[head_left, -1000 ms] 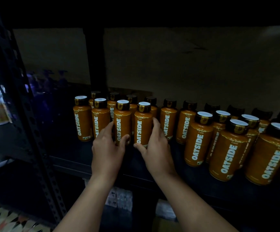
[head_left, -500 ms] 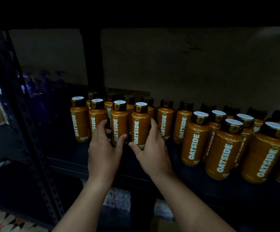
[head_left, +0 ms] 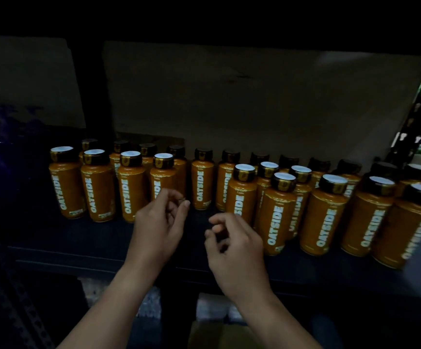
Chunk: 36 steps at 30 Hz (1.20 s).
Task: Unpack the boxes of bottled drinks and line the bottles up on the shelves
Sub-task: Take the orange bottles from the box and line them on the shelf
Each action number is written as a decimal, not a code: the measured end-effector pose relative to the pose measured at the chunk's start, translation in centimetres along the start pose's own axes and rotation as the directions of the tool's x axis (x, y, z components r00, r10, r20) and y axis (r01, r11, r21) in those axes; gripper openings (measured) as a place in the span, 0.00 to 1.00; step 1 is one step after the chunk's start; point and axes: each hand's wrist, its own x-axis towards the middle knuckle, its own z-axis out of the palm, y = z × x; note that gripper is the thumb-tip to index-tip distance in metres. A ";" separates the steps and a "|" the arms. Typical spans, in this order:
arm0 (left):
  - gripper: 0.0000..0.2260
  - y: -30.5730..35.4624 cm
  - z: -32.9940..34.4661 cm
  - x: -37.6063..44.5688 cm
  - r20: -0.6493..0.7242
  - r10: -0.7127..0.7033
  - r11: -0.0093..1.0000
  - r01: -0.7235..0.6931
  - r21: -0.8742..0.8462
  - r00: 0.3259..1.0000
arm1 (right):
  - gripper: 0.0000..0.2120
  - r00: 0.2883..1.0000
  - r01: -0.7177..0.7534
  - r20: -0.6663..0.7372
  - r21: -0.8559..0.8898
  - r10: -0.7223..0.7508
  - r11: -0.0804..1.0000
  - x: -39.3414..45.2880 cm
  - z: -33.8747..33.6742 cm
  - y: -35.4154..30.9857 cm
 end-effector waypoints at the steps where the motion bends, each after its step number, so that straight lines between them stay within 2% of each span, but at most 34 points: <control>1: 0.06 0.6 0.6 -0.1 0.016 -0.005 0.999 0.006 -0.035 1.000 | 0.12 0.992 0.059 -0.106 -0.068 -0.066 0.996 -0.4 -1.2 0.5; 3: 0.12 1.7 1.9 -0.3 0.074 -0.030 0.993 0.038 -0.110 0.997 | 0.19 0.940 0.100 -0.298 -0.229 -0.167 0.968 -0.9 -3.4 1.2; 5: 0.20 2.8 3.2 -0.6 0.141 -0.059 0.987 0.079 -0.141 0.988 | 0.27 0.905 0.061 -0.392 -0.269 -0.167 0.961 -0.9 -5.2 1.7; 8: 0.31 4.2 5.0 -1.3 0.196 -0.086 0.985 0.113 -0.133 0.977 | 0.38 0.944 -0.050 -0.330 -0.208 -0.022 0.977 -0.5 -6.3 2.3; 11: 0.37 5.0 6.3 -1.7 0.171 -0.134 0.981 0.155 -0.117 0.976 | 0.42 0.971 -0.090 -0.232 -0.139 0.056 0.986 -0.5 -6.4 2.6; 15: 0.33 5.3 7.1 -1.4 0.182 -0.181 0.967 0.209 -0.146 0.966 | 0.43 0.967 -0.166 -0.199 -0.008 0.161 0.986 -0.6 -6.4 2.7; 18: 0.30 5.2 7.0 -1.2 0.189 -0.185 0.959 0.219 -0.178 0.964 | 0.43 0.964 -0.184 -0.190 0.036 0.188 0.982 -0.7 -6.1 2.5; 26: 0.32 2.8 4.4 -1.1 0.056 -0.207 0.973 0.211 -0.093 0.977 | 0.42 0.993 -0.096 -0.062 0.069 0.100 0.993 -0.2 -3.3 1.3; 29: 0.31 1.8 3.5 -0.6 0.023 -0.206 0.976 0.207 -0.063 0.978 | 0.40 0.997 -0.075 -0.023 -0.013 0.075 0.997 0.6 -2.0 0.9; 33: 0.32 1.2 2.9 -0.2 0.015 -0.186 0.982 0.186 -0.007 0.982 | 0.41 0.995 -0.023 -0.097 -0.276 -0.004 0.961 1.7 -0.6 0.8; 36: 0.31 1.1 2.6 -0.2 0.002 -0.144 0.987 0.144 0.073 0.990 | 0.41 0.998 -0.038 -0.065 -0.294 0.020 0.955 2.4 -0.2 1.1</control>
